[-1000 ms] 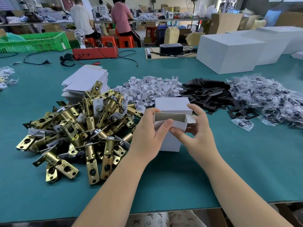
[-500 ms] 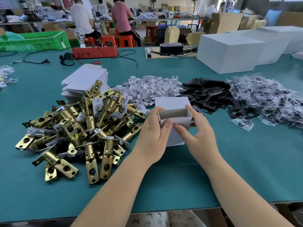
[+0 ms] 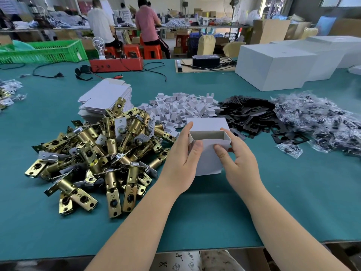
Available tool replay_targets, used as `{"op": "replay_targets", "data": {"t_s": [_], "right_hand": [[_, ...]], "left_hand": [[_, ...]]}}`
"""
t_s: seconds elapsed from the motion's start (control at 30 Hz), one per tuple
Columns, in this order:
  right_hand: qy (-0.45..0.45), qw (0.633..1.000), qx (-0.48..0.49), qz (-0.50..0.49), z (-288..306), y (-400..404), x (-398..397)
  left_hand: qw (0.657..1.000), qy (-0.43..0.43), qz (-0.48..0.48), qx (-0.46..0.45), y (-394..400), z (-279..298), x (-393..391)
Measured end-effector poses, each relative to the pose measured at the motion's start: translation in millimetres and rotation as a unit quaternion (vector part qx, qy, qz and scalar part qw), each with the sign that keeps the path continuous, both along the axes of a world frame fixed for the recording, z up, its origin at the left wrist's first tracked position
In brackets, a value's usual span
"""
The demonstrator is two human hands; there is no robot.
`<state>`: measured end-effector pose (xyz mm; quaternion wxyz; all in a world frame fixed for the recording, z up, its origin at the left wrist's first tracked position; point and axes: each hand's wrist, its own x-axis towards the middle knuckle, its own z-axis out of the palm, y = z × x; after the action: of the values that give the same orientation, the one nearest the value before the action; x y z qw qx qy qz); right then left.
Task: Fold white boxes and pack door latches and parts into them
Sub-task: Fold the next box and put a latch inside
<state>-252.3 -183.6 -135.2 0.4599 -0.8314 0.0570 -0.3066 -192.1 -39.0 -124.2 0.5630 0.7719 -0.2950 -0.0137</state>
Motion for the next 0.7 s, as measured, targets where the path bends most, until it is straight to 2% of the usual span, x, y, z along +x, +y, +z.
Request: {"op": "replay_targets", "data": {"t_s": [0.13,0.23,0.3,0.37,0.43,0.57,0.63,0.7], "right_hand": [[-0.024,0.999,-0.017,-0.027,1,4,-1],[-0.044,0.997,-0.032,-0.046,2,4,-1],[-0.040,0.998,-0.019,-0.049,4,3,-1],[-0.033,0.998,-0.009,-0.047,4,3,-1],[-0.034,0.998,-0.006,-0.047,3,3,-1],[-0.029,0.998,-0.004,-0.047,0,2,1],[-0.030,0.998,-0.003,-0.046,-1,3,1],[-0.034,0.998,-0.003,-0.045,-1,4,1]], "left_hand": [[1.000,-0.026,0.012,-0.012,2,0,2],[0.994,-0.055,0.094,-0.005,5,14,7],[0.983,-0.099,0.151,0.040,13,29,14],[0.952,-0.156,0.224,0.135,28,44,21],[0.904,-0.170,0.304,0.246,47,56,28],[0.814,-0.085,0.380,0.431,83,71,36],[0.789,-0.058,0.386,0.474,94,71,40],[0.780,-0.042,0.383,0.494,98,68,43]]}}
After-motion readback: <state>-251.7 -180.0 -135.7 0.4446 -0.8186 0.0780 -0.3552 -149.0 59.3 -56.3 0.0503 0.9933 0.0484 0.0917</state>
